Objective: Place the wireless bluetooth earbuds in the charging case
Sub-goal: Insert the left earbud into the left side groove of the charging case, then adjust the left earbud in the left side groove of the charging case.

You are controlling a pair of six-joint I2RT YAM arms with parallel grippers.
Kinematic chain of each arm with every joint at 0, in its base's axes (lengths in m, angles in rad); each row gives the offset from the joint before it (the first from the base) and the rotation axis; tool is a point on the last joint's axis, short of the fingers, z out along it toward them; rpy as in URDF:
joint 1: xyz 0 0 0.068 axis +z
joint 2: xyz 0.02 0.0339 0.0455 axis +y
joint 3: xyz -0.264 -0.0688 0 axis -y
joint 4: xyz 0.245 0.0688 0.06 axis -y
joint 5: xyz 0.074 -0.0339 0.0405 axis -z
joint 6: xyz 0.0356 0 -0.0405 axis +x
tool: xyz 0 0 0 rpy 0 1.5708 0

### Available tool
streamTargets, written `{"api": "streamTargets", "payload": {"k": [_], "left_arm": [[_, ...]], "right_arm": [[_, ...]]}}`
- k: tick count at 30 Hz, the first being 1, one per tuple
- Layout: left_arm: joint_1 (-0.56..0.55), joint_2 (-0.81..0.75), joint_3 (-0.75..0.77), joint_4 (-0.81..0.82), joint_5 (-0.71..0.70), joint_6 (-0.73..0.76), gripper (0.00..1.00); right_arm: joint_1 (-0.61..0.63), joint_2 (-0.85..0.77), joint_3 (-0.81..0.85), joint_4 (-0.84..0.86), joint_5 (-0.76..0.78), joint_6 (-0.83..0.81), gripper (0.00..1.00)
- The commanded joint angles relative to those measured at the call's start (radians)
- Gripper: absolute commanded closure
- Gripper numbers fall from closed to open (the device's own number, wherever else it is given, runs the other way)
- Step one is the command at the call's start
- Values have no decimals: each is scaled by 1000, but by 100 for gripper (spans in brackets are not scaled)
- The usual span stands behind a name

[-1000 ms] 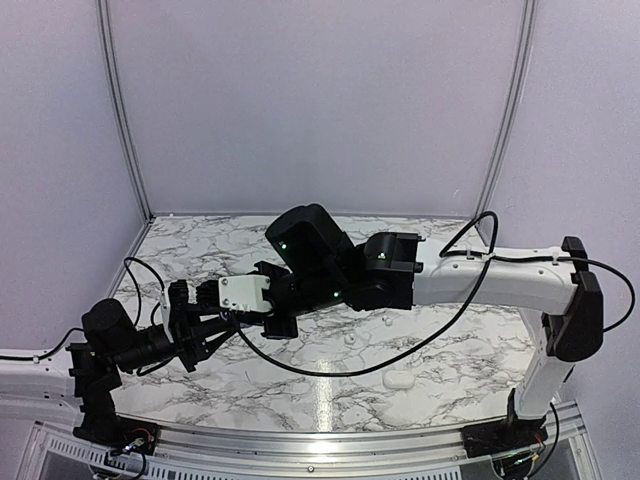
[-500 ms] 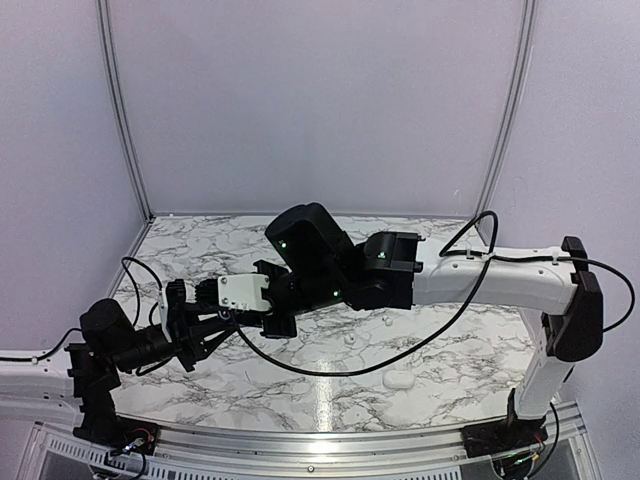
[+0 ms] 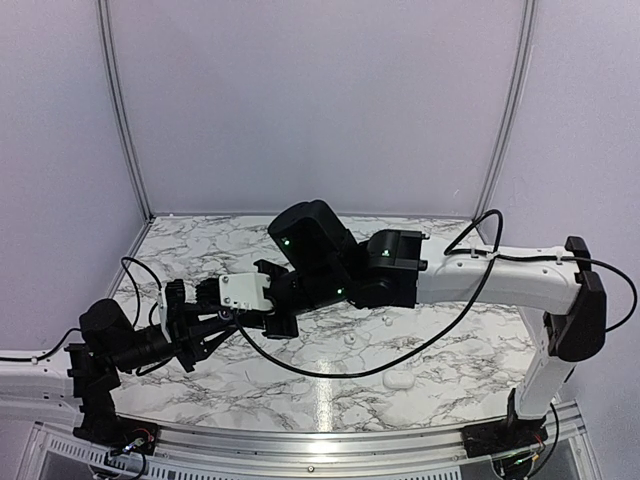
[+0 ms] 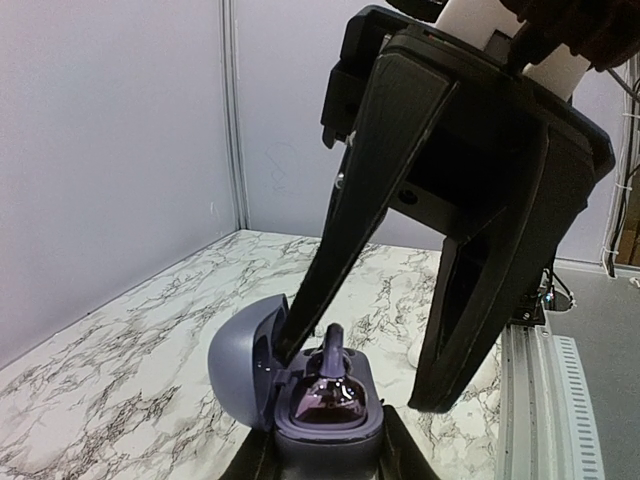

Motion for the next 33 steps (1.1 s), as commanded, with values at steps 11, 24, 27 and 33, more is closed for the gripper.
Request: {"api": "streamTargets", "payload": {"k": [11, 24, 27, 33], "left_arm": [[-5, 9, 18, 50, 15, 11, 100], [-5, -1, 13, 50, 14, 10, 100], [-5, -3, 14, 50, 16, 12, 100], [-5, -7, 13, 50, 21, 12, 100]], "right_arm": [[0, -52, 6, 17, 12, 16, 86], [-18, -38, -6, 26, 5, 25, 97], [-20, -32, -4, 26, 4, 26, 98], [-24, -20, -7, 26, 2, 28, 100]]}}
